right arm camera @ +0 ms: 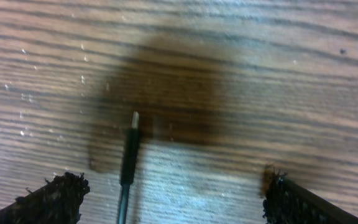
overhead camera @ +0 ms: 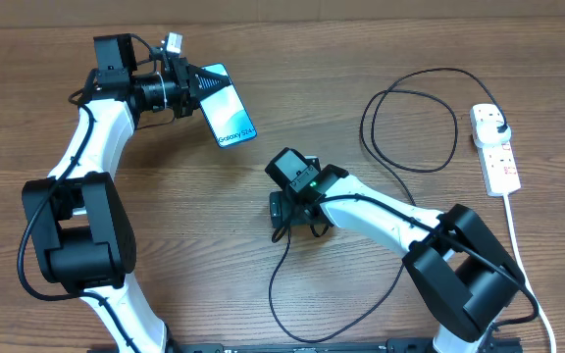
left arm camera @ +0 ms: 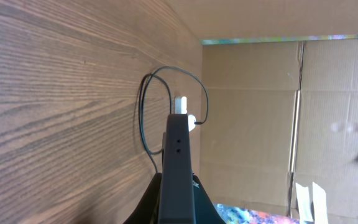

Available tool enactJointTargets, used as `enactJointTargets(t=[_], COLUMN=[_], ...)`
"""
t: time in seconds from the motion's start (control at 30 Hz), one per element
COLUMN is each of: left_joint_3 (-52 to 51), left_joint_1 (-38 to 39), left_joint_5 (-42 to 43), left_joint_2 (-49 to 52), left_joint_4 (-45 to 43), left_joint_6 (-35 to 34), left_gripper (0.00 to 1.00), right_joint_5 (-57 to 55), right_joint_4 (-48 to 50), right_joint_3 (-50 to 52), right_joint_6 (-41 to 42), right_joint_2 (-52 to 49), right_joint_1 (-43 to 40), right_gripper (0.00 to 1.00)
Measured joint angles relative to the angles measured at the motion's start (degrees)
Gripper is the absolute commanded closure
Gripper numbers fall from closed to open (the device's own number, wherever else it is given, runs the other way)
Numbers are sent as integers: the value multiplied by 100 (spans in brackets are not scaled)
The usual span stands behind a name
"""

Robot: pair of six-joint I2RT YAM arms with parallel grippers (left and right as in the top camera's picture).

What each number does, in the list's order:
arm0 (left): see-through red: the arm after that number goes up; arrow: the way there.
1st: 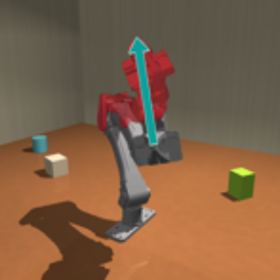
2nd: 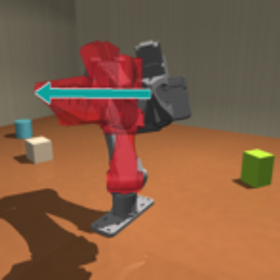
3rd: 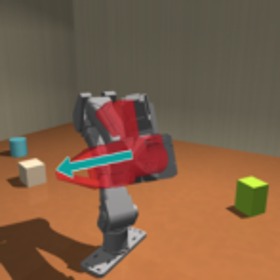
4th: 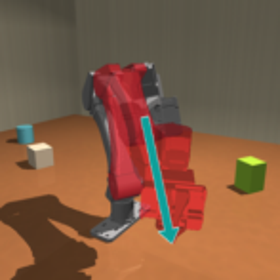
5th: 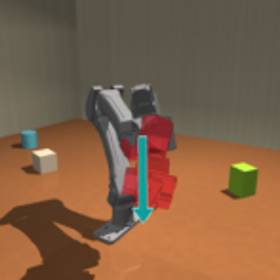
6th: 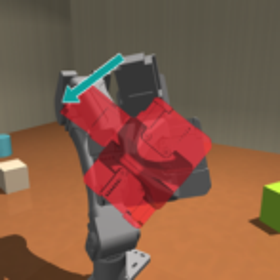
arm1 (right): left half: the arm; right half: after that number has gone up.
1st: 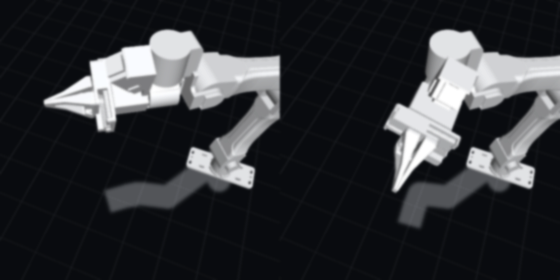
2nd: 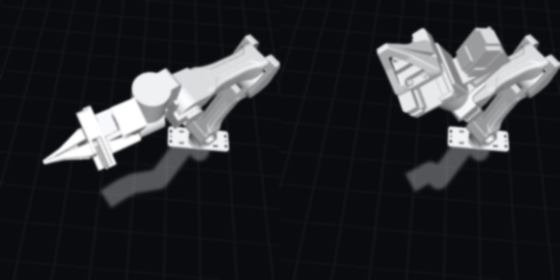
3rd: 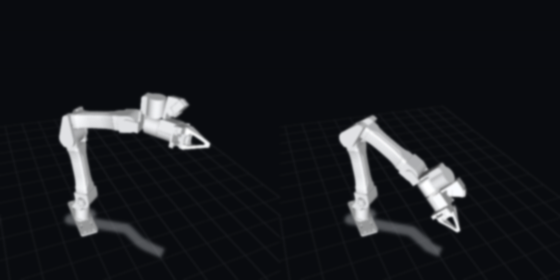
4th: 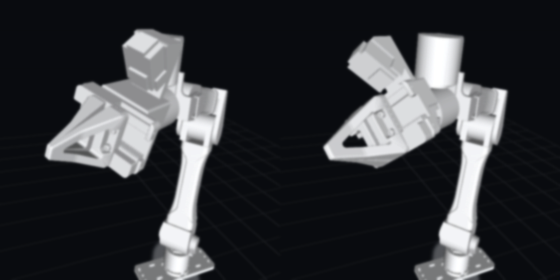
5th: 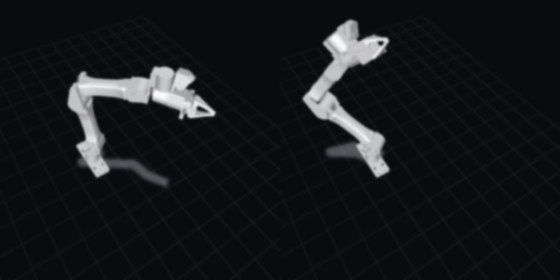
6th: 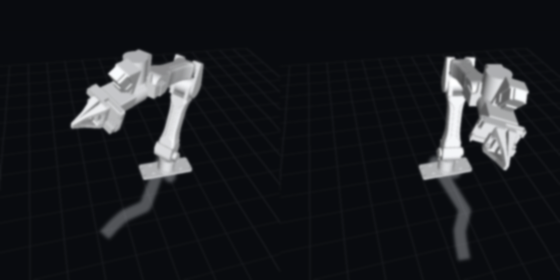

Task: Plug charger to phone and switch on socket
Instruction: 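Grasp the black cable's connector tip with the right gripper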

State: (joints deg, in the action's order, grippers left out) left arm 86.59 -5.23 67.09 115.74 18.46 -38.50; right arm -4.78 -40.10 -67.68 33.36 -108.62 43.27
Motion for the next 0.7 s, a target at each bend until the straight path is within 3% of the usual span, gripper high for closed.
enactJointTargets(t=[0.2,0.47,0.63,0.7], left_joint_3=[0,0,0,0], left_joint_1=[-2,0,0,-2], left_joint_5=[-186,-267,-271,-269], left_joint_2=[0,0,0,0], left_joint_4=[-240,-374,-376,-378], left_joint_6=[-11,-37,-48,-48], left_gripper=[96,96,96,95], right_joint_5=[-9,-13,9,9], right_joint_4=[-208,-249,-273,-299], right_joint_3=[-313,-341,-348,-352], right_joint_6=[-59,-90,-81,-70], right_joint_2=[-280,-319,-332,-332], right_joint_1=[0,0,0,0], right_gripper=[18,73,96,96])
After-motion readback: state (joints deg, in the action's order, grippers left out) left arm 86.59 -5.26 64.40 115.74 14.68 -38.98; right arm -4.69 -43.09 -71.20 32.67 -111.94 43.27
